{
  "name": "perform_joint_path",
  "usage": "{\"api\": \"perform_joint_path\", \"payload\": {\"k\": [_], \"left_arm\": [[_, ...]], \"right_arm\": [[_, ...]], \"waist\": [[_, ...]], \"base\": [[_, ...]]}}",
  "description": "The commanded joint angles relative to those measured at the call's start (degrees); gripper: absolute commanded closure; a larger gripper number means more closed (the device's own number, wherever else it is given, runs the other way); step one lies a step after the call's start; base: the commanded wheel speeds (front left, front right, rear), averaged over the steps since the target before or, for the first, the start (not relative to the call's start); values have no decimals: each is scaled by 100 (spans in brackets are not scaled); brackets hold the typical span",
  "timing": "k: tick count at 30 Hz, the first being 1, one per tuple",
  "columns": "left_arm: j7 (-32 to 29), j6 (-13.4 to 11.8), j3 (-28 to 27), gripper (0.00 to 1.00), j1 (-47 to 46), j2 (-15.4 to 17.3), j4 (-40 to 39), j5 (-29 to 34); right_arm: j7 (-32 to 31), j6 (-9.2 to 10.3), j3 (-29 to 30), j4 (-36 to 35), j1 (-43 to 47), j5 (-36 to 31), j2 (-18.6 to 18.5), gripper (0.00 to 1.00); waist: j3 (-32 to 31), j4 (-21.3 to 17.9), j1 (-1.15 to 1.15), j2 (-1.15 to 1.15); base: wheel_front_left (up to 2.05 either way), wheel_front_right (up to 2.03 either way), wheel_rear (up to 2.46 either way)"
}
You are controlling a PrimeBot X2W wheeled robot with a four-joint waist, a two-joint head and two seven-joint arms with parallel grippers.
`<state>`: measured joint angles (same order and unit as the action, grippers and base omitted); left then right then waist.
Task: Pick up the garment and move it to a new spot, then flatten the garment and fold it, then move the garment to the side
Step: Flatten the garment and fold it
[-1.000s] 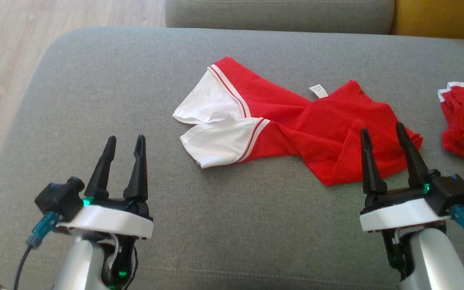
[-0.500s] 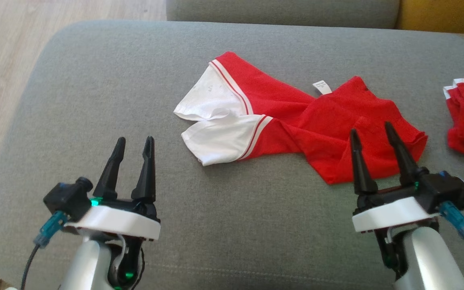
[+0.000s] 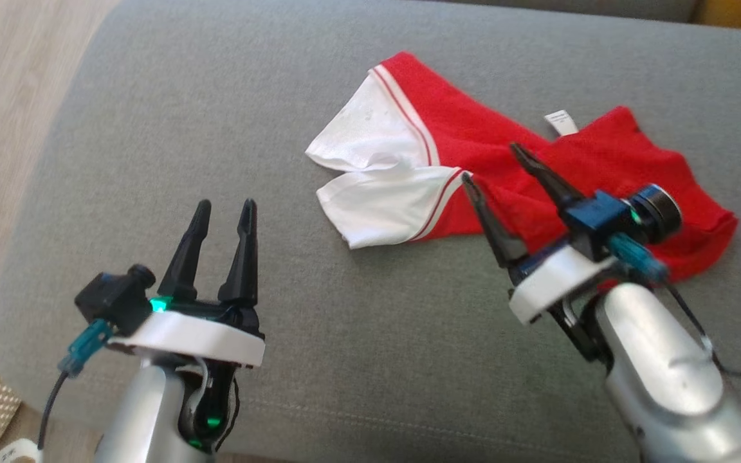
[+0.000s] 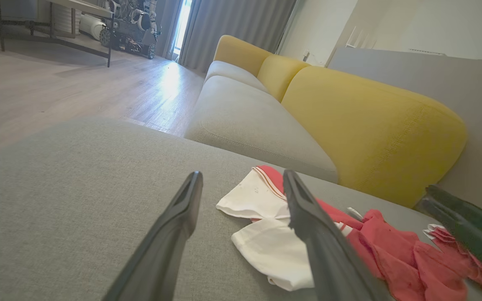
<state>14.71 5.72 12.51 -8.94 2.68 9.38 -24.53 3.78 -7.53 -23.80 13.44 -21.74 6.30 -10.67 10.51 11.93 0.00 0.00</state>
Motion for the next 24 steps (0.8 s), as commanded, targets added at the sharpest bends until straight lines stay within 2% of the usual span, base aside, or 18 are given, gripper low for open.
{"api": "perform_joint_path", "payload": {"k": [1,2,7,10,17,24], "left_arm": [[29,2,-117,0,-274,21,-148,-41],[29,2,-117,0,-274,21,-148,-41],[29,11,-6,0,-400,21,-109,-128],[29,3,94,0,-480,21,-112,-217],[29,-75,243,0,-580,20,-147,-423],[29,-108,296,0,-594,20,-149,-535]], "right_arm": [[-94,4,-328,-41,-355,169,-92,0],[-94,4,-328,-41,-355,169,-92,0],[-361,4,-1098,468,-1076,653,-457,0],[-568,4,-1617,883,-1576,1139,-632,0],[-655,4,-2439,1648,-2335,1856,-818,0],[-553,4,-2887,2165,-2735,2168,-911,0]], "waist": [[143,126,0,0],[143,126,0,0],[327,307,0,0],[443,451,0,0],[627,716,0,0],[722,869,0,0]], "base": [[0,0,0],[0,0,0],[0,0,0],[0,0,0],[0,0,0],[0,0,0]]}}
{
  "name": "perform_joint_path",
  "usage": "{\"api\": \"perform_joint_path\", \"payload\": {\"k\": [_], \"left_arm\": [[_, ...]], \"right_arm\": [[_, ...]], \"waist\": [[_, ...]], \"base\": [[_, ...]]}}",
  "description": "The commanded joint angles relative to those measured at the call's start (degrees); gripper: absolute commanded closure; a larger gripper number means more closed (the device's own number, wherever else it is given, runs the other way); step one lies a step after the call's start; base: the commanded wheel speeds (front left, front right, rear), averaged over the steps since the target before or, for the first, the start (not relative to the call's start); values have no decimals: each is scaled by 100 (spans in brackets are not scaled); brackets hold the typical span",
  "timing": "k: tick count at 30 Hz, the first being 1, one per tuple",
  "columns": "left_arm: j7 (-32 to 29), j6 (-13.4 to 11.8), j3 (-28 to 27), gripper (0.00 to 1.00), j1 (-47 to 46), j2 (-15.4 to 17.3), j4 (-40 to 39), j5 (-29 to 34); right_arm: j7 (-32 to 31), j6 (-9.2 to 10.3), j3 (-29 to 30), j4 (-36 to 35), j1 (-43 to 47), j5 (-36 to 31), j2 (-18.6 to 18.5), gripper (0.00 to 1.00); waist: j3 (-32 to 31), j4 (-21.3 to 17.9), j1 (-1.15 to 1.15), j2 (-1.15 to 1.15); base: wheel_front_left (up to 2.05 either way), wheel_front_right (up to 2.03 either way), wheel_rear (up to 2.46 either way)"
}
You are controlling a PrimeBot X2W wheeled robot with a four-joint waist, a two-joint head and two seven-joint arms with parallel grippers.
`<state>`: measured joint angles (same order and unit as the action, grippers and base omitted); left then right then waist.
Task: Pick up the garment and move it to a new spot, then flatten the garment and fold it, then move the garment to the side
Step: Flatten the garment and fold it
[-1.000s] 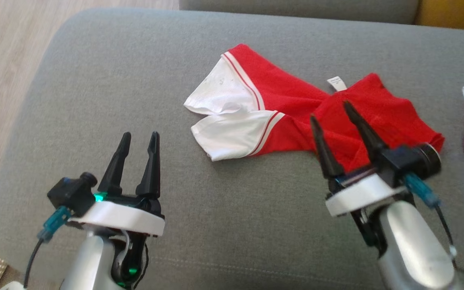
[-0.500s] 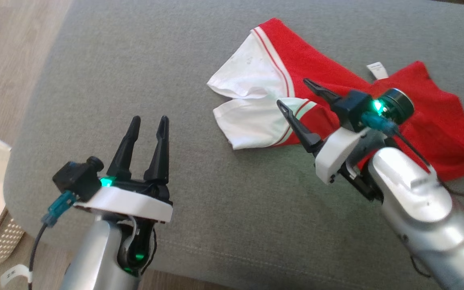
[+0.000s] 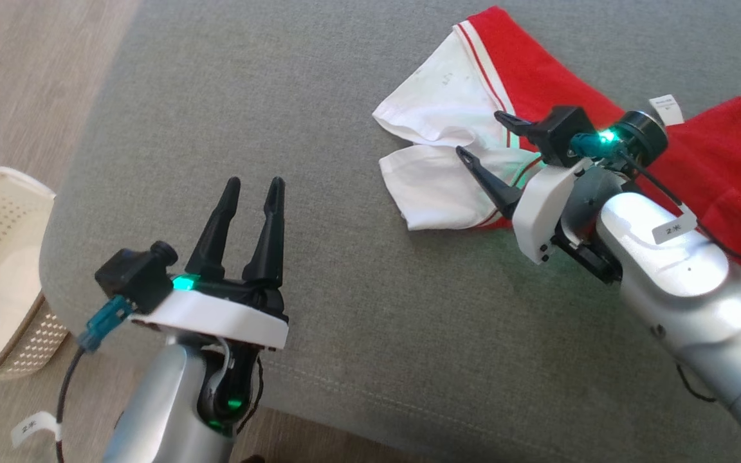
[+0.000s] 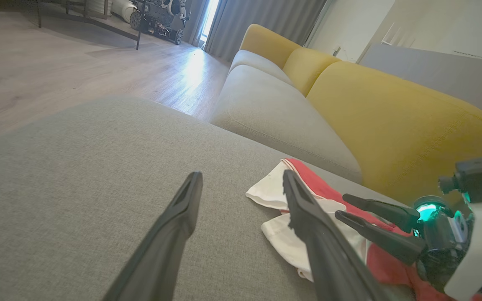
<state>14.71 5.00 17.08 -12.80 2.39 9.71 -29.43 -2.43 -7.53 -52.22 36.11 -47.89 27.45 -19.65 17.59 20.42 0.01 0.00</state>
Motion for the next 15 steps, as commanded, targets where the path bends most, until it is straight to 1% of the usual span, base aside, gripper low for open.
{"api": "perform_joint_path", "payload": {"k": [1,6,7,9,10,15], "left_arm": [[29,-39,-158,0,-209,49,-180,-53],[29,-53,-137,0,-227,49,-186,-83],[29,-58,-132,0,-232,49,-188,-89],[29,-68,-120,0,-249,49,-195,-104],[29,-71,-112,0,-260,49,-198,-112],[29,-83,-74,0,-285,49,-197,-148]], "right_arm": [[78,4,-107,-49,-163,94,-25,0],[115,4,-393,163,-356,298,-51,0],[112,4,-446,195,-388,351,-46,42],[113,4,-533,252,-467,454,-35,90],[125,4,-568,276,-509,501,-33,100],[271,4,-661,367,-704,702,-81,100]], "waist": [[23,35,-1,0],[59,78,-1,0],[66,83,-1,0],[86,94,-1,0],[96,100,-1,0],[98,126,-1,0]], "base": [[0,0,0],[0,0,0],[0,0,0],[0,0,0],[0,0,0],[0,0,0]]}}
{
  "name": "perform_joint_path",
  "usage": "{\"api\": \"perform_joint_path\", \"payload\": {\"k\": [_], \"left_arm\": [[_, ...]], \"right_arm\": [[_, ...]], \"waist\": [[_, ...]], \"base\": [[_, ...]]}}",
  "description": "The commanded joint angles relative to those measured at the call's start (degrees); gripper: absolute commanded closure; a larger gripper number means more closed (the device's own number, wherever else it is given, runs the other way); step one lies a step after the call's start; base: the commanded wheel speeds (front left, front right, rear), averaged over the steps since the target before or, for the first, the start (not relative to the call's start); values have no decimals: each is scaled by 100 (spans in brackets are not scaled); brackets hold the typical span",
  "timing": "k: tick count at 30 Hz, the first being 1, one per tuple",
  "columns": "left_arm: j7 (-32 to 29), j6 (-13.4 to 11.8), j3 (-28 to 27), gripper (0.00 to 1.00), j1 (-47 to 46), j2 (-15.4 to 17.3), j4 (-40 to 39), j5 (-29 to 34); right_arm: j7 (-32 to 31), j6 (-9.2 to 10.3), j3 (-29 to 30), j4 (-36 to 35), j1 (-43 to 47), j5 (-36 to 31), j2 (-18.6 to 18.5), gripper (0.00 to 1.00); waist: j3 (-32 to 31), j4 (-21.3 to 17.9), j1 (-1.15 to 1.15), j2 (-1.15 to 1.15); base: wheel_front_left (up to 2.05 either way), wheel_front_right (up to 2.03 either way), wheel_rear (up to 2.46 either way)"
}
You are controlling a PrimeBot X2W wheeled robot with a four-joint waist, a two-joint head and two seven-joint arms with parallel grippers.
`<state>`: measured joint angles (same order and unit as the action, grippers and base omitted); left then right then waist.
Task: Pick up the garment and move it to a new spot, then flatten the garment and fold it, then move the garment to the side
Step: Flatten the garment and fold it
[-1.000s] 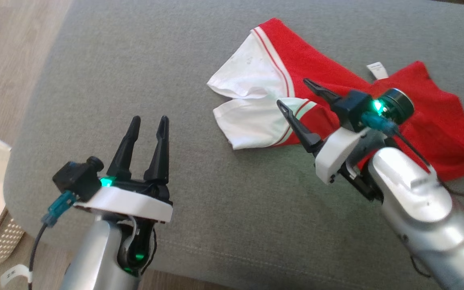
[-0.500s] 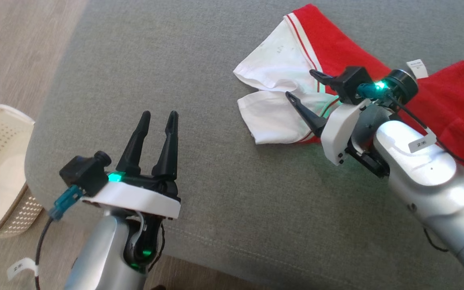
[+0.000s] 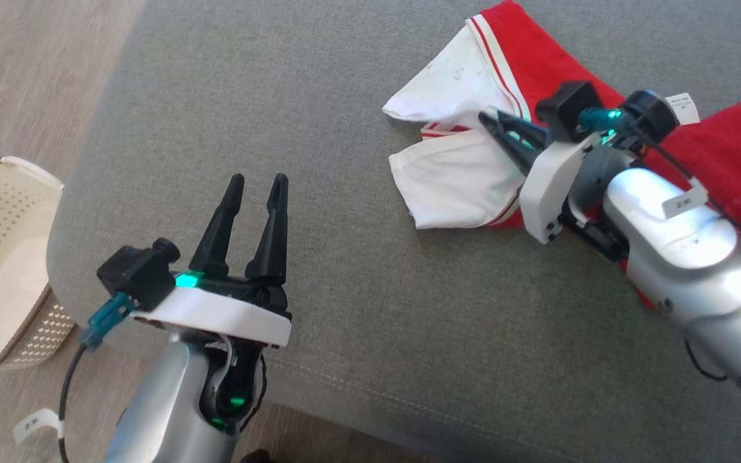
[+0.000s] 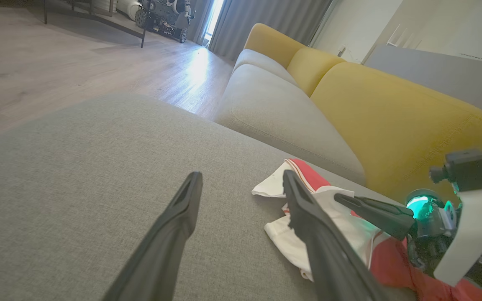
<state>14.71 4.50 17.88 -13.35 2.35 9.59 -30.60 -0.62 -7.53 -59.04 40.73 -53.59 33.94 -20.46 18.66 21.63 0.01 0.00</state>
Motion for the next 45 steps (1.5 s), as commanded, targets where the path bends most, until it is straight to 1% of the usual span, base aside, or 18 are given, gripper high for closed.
{"api": "perform_joint_path", "payload": {"k": [1,8,14,20,25,26,27,30,33,38,45], "left_arm": [[29,-35,-149,0,-225,53,-182,-38],[29,-55,-114,0,-166,53,-189,-60],[29,-41,-54,0,-168,53,-221,-77],[29,1,110,0,-265,53,-266,-143],[29,14,225,0,-345,53,-288,-229],[29,12,241,0,-360,53,-291,-248],[29,9,255,0,-374,53,-296,-263],[29,-3,281,0,-395,53,-304,-280],[29,-17,253,0,-410,53,-282,-249],[29,4,107,0,-452,53,-238,-102],[29,40,-181,0,-460,53,-175,155]], "right_arm": [[126,4,43,-68,-176,88,-23,100],[213,4,320,61,-561,282,-240,100],[-2,4,558,353,-1198,295,-552,100],[-203,4,639,1016,-2004,-8,-914,100],[-229,4,760,1886,-2637,-516,-1087,100],[-214,4,805,2086,-2738,-623,-1093,77],[-186,4,860,2288,-2830,-729,-1094,0],[-58,4,1086,2870,-3040,-975,-1012,0],[89,4,1302,3123,-3017,-1041,-843,0],[370,4,1506,3250,-2723,-1111,-623,0],[1116,4,1775,3252,-2227,-984,-242,0]], "waist": [[-18,8,-1,0],[-78,25,-1,0],[-36,74,-1,0],[164,256,-1,0],[374,424,-1,0],[410,447,-1,0],[439,464,-1,0],[495,466,-1,0],[481,376,-1,0],[337,79,-1,0],[-35,-522,-1,0]], "base": [[0,0,0],[0,0,0],[0,0,0],[0,0,0],[0,0,0],[0,0,0],[0,0,0],[0,0,0],[0,0,0],[0,0,0],[0,0,0]]}}
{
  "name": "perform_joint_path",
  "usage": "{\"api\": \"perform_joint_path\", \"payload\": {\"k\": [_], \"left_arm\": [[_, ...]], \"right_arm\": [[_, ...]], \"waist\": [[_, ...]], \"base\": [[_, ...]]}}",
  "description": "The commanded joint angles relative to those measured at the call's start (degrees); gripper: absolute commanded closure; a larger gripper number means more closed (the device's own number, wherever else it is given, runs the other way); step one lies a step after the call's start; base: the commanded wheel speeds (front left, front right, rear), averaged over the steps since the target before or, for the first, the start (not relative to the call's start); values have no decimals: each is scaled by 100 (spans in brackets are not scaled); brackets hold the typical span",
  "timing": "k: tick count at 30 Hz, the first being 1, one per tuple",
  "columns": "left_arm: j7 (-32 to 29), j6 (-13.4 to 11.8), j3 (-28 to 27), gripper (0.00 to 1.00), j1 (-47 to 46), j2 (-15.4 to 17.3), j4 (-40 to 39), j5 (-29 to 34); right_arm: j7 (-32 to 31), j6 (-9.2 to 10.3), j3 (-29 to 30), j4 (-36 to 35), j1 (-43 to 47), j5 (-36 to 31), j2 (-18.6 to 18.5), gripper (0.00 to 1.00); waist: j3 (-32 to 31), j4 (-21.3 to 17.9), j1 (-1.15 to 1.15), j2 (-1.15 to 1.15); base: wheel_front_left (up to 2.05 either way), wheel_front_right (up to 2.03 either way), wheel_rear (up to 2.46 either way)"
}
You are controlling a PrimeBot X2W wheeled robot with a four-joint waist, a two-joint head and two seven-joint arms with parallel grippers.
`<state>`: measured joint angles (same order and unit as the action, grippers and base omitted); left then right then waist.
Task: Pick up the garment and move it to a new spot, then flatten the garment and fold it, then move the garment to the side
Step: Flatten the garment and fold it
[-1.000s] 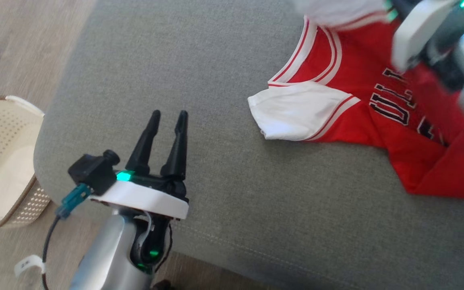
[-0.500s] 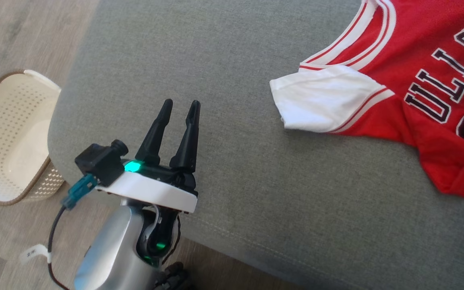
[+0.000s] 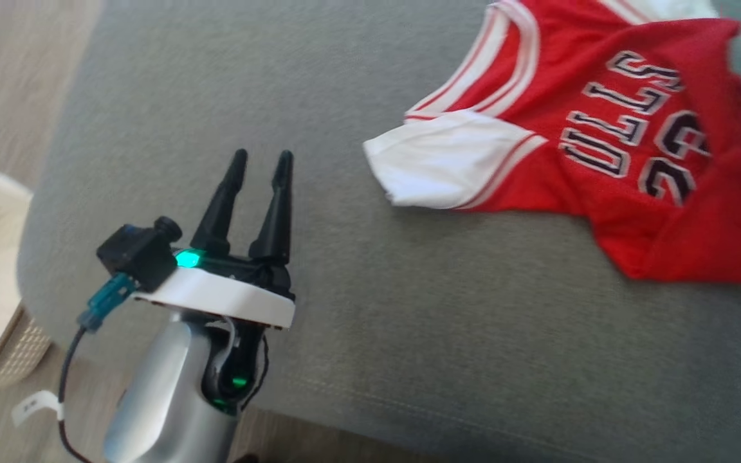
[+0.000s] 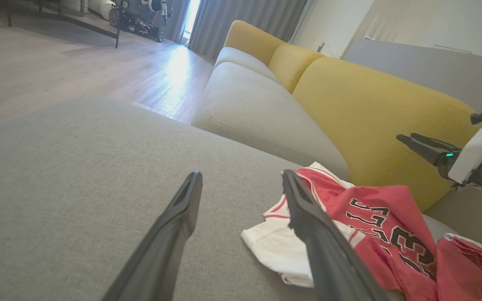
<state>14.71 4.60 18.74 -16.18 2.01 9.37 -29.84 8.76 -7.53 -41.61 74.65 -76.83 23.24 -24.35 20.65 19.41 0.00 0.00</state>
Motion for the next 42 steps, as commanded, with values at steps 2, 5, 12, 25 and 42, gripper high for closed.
{"api": "perform_joint_path", "payload": {"k": [2,5,12,25,42], "left_arm": [[29,37,-342,0,-160,87,-108,147],[29,35,-418,0,-146,87,-56,206],[29,-19,-685,0,-105,87,194,414],[29,-91,-926,0,57,87,699,475],[29,38,-899,0,-437,87,1933,497]], "right_arm": [[352,4,83,-202,263,140,248,0],[482,4,172,-316,445,232,331,0],[619,4,626,-1203,1354,419,484,0],[623,4,2872,-4267,4631,-666,1109,0],[40,4,3654,-6244,5913,-1690,1920,0]], "waist": [[-338,-484,0,0],[-437,-675,0,0],[-679,-1286,0,0],[-993,-1908,0,0],[-723,-2141,0,0]], "base": [[0,0,0],[0,0,0],[0,0,0],[0,0,0],[0,0,0]]}}
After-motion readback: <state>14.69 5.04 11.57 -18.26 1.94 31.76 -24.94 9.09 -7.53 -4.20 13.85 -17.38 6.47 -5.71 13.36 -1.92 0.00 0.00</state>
